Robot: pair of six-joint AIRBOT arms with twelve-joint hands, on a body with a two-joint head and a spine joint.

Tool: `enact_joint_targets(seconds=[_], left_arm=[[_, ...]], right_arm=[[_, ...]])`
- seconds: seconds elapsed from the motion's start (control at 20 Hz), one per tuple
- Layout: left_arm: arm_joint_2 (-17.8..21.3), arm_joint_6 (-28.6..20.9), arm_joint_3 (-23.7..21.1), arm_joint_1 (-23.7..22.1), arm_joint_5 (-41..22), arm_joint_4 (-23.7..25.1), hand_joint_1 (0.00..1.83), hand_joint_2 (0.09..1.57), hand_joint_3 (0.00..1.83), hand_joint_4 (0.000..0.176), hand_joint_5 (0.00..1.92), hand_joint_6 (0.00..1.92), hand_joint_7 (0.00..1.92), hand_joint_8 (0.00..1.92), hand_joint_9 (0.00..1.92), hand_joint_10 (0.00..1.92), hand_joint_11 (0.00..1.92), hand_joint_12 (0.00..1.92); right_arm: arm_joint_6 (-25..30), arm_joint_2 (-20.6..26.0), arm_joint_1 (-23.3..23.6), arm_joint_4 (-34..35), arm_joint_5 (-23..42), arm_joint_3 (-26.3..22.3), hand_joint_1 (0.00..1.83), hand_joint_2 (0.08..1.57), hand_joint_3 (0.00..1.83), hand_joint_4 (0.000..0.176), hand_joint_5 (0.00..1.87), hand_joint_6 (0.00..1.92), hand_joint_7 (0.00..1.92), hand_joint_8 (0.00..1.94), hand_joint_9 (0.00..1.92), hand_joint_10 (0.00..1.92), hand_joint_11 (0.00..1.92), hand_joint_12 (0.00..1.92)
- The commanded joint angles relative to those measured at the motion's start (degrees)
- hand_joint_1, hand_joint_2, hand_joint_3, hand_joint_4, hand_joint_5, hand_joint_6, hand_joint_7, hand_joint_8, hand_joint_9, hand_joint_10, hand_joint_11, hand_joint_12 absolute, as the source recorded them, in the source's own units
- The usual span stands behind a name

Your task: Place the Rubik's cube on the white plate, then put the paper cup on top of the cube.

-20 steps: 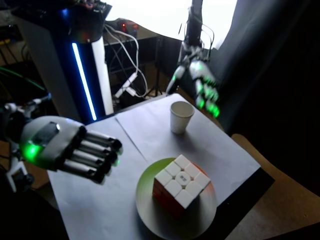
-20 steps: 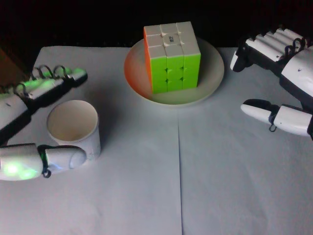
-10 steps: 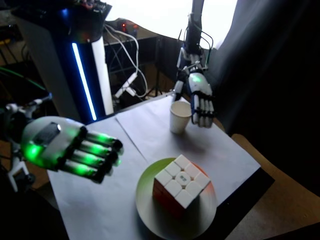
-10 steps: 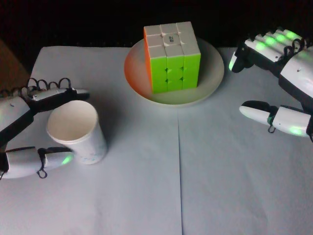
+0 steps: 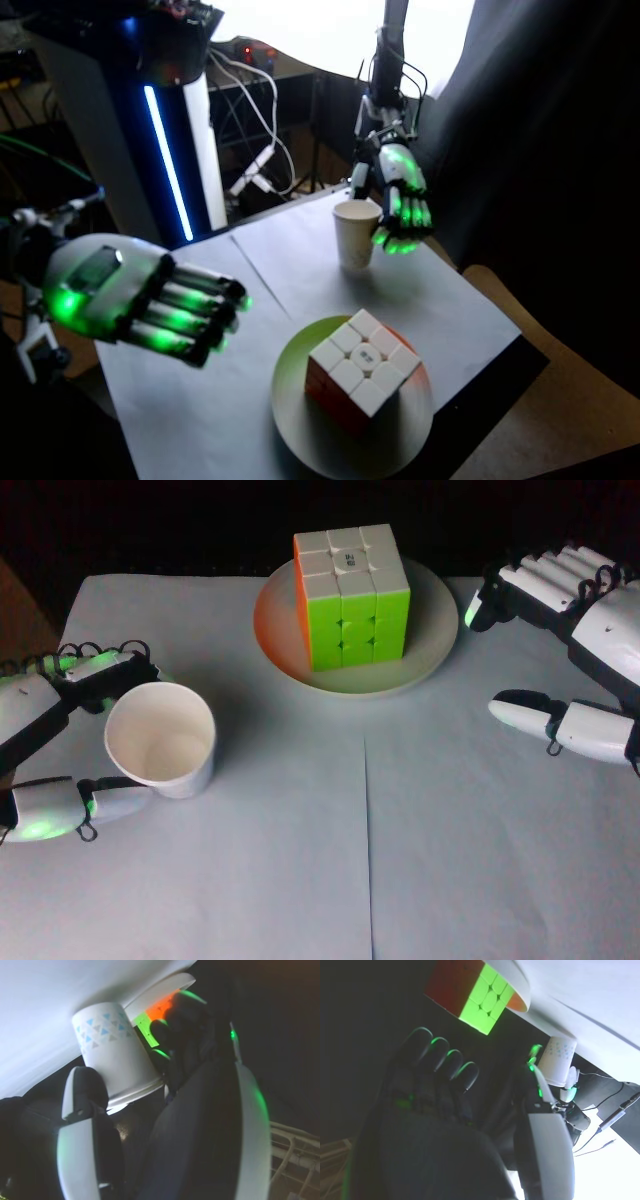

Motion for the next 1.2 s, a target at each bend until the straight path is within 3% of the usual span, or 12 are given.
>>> enact_joint_targets(seconds=[0.0,0.1,0.15,0.25,0.3,0.35,0.55,0.65,0.75,0.85,0.9,1.15], left_arm=[[0.26,-0.58,-0.05,-0.89,-8.28,0.41,0.91,1.16,0.0,0.137,0.19,0.96,0.22,0.97,0.05,1.27,0.0,1.71],[0.52,-0.6,-0.17,-1.12,-8.83,0.64,0.88,1.17,0.0,0.102,0.21,0.87,0.29,0.69,0.14,0.89,0.0,1.41],[0.6,-0.63,-0.22,-1.24,-9.12,0.72,0.89,1.16,0.0,0.077,0.25,0.8,0.4,0.43,0.26,0.58,0.0,1.24],[0.66,-0.63,-0.21,-1.46,-9.4,0.78,0.96,1.15,0.0,0.068,0.27,0.94,0.3,0.87,0.17,1.06,0.0,1.5],[0.68,-0.71,-0.2,-1.6,-9.61,0.87,0.98,1.14,0.0,0.09,0.25,1.05,0.25,1.07,0.15,1.18,0.0,1.6],[0.73,-0.94,-0.23,-1.79,-10.17,1.14,1.02,1.13,0.0,0.111,0.25,1.07,0.26,1.06,0.16,1.17,0.0,1.59],[1.02,-1.15,-0.19,-3.08,-10.87,2.02,0.96,1.13,0.0,0.102,0.21,1.13,0.25,1.04,0.19,1.14,0.0,1.42],[1.06,-1.15,-0.18,-3.55,-11.17,2.26,0.98,1.16,0.0,0.107,0.19,1.14,0.19,1.13,0.1,1.31,0.0,1.65],[1.04,-1.16,-0.23,-3.65,-11.7,2.27,0.99,1.17,0.0,0.117,0.19,1.16,0.22,1.06,0.15,1.2,0.0,1.53],[1.0,-1.21,-0.23,-3.74,-11.98,2.27,1.05,1.18,0.0,0.092,0.17,1.26,0.18,1.29,0.11,1.45,0.0,1.7],[1.0,-1.21,-0.23,-3.77,-12.18,2.27,1.07,1.18,0.0,0.093,0.16,1.27,0.16,1.34,0.09,1.51,0.0,1.77],[0.99,-1.22,-0.1,-4.44,-13.1,2.27,1.0,1.22,0.0,0.09,0.18,1.13,0.19,1.3,0.08,1.46,0.0,1.72]], right_arm=[[0.25,-0.14,0.21,-0.05,7.14,-0.01,0.89,1.23,0.0,0.02,0.0,1.4,0.01,1.47,0.03,1.63,0.0,1.91],[0.25,-0.18,0.17,0.02,7.14,0.0,0.84,1.25,0.01,0.001,0.0,1.32,0.0,1.49,0.03,1.56,0.0,1.81],[0.25,-0.2,0.15,0.05,7.14,0.0,0.81,1.26,0.01,0.015,0.0,1.28,0.0,1.45,0.04,1.52,0.0,1.73],[0.25,-0.21,0.13,0.08,7.14,0.0,0.88,1.22,0.0,0.032,0.0,1.36,0.01,1.49,0.03,1.63,0.0,1.92],[0.25,-0.22,0.13,0.08,7.14,0.0,0.88,1.21,0.0,0.039,0.0,1.35,0.0,1.49,0.04,1.67,0.0,1.92],[0.25,-0.23,0.13,0.08,7.14,0.0,0.88,1.21,0.0,0.032,0.0,1.35,0.0,1.5,0.03,1.67,0.0,1.92],[0.25,-0.27,0.13,0.09,7.14,0.0,0.74,1.26,0.01,0.0,0.0,1.26,0.0,1.48,0.06,1.53,0.0,1.71],[0.25,-0.27,0.13,0.1,7.14,0.0,0.8,1.22,0.0,0.008,0.0,1.28,0.0,1.43,0.0,1.63,0.0,1.88],[0.25,-0.31,0.13,0.1,7.15,0.0,0.77,1.24,0.0,0.0,0.0,1.24,0.01,1.42,0.04,1.58,0.0,1.86],[0.25,-0.32,0.13,0.11,7.15,0.0,0.78,1.23,0.0,0.016,0.0,1.27,0.0,1.38,0.05,1.58,0.0,1.84],[0.25,-0.32,0.13,0.11,7.15,-0.01,0.8,1.23,0.0,0.002,0.0,1.26,0.01,1.38,0.07,1.6,0.0,1.85],[0.25,-0.34,0.13,0.12,7.15,-0.01,0.84,1.22,0.0,0.009,0.0,1.3,0.02,1.4,0.04,1.64,0.0,1.91]])
